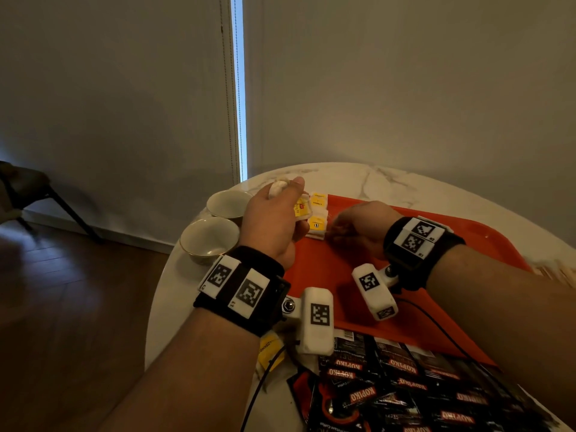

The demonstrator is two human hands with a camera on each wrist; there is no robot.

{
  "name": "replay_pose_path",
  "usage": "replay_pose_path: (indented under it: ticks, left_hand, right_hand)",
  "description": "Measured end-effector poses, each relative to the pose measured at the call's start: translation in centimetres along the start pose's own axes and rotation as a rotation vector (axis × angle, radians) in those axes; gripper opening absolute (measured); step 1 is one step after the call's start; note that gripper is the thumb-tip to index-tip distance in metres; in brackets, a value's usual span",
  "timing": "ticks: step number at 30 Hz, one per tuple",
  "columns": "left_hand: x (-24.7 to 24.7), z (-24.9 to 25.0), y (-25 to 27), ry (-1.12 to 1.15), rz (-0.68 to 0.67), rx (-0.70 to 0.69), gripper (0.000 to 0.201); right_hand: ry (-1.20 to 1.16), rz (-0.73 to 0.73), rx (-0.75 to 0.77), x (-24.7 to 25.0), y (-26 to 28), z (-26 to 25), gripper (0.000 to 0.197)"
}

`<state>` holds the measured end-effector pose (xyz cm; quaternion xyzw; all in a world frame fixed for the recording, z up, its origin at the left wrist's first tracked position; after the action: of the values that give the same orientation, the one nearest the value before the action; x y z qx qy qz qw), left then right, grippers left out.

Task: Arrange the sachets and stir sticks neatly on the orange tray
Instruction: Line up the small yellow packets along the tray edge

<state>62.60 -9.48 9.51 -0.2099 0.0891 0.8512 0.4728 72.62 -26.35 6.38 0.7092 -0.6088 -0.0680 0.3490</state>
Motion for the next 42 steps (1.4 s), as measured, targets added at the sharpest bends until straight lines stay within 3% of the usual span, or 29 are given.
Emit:
replay_pose_path:
  ticks: [6,9,14,20,23,26,32,36,42]
  left_hand:
    - [0.1,-0.7,0.1,0.021,0.033,0.069,0.012]
    - [0.3,-1.1,0.1,0.031,0.053,0.109,0.011]
    - [0.0,-1.3,-0.3,0.064,0.015,0.106,0.018]
    - [-1.2,-1.0,-0.3,0.021,-0.111,0.001,0.021]
    - [-1.5,-1.1,-0.2,0.035,-0.139,-0.012,0.022]
    - [-1.5,-1.4,-0.2,0.066,-0.121,0.023,0.012]
    - [-0.6,-1.6,-0.5,0.074,-0.025,0.059,0.013]
    - [-0.2,-1.4,-0.8,0.010,-0.023,0.029,0.005]
    - [-1.5,-0.8,-0.3,-0.014,-0.167,-0.003,0.032]
  right_hand:
    - [-0.198,-0.001,-0.007,0.5,-0.7,-0.6,0.018]
    - [-0.190,-0.050,-0.017,-0.3,-0.6,-0.6,0.021]
    - [-0.216,-0.049,0.075,0.4,1.1,-1.6,0.008]
    - [0.072,-0.181,0.309,-0.3,5.8,-3.4,0.029]
    - [0.154,-0.099,0.386,-0.4,6.6,-3.5,0.016]
    - [0.062,-0.069,0.422,0.3,6.9,-3.9,0.008]
    - [-0.281,-0.102,0.542,2.7,9.0,-6.0,0.013]
    - [-0.190,-0.002,0.542,3.4,9.1,-6.4,0.011]
    - [-0.138,-0.080,0.567,1.4,9.9,-6.4,0.011]
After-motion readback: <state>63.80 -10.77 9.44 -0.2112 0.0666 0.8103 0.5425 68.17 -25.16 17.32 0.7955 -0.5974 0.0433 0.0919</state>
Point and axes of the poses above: each hand's wrist, its own y-axis away from the middle knuckle, its own x-axis out of the back of the hand, z = x × y, the point moved 9 cm from there along -y, towards the middle knuckle, and after that the axes turned 14 degrees about -x, right-handed, at the moved point
